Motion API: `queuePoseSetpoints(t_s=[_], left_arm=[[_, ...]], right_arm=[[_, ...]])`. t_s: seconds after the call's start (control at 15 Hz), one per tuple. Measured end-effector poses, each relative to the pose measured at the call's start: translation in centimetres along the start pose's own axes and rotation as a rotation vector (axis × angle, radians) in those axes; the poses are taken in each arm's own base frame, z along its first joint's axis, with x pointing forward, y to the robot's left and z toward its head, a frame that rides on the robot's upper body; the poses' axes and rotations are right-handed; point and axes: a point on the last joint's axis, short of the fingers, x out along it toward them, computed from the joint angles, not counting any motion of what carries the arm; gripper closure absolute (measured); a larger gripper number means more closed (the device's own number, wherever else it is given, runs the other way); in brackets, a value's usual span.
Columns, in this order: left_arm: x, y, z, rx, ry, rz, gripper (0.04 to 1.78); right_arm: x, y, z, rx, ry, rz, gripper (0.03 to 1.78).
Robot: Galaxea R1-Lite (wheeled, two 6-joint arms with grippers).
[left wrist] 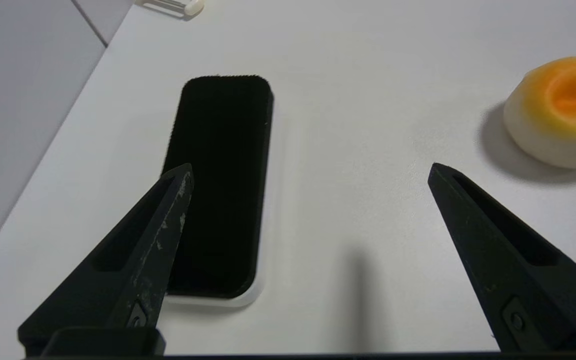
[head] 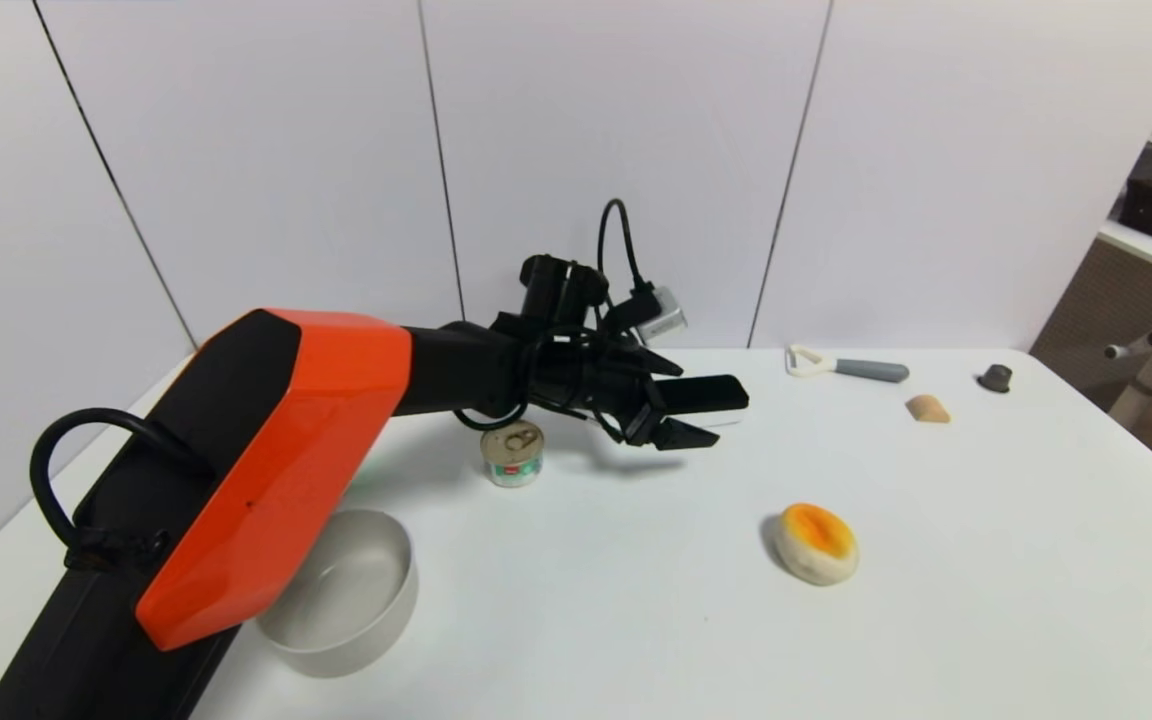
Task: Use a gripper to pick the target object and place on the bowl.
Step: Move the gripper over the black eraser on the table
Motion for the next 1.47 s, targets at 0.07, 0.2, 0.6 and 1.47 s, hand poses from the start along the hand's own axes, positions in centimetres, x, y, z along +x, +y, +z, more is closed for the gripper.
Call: queuePoseSetpoints(t_s=[0.07,0.2,0.6,1.47], left_arm=[[-0.2,0.3,-0.1,0.011,0.001,0.008,0.13],[-0.7,0.9,-0.4,0.016,-0.002,0.025,0.13],[-0.5,2.3,-1.9,0.008,-0.048,0.054,0.13],[1.3,3.0,-5.0,-0.027,-0.088,0.058,0.13]], right_arm=[[0.0,0.0,0.0,0.000,0.000,0.000,0.04],[0.0,0.0,0.0,0.000,0.000,0.000,0.04],[0.0,0.0,0.0,0.000,0.000,-0.001,0.04],[0.0,0.0,0.0,0.000,0.000,0.000,0.04]])
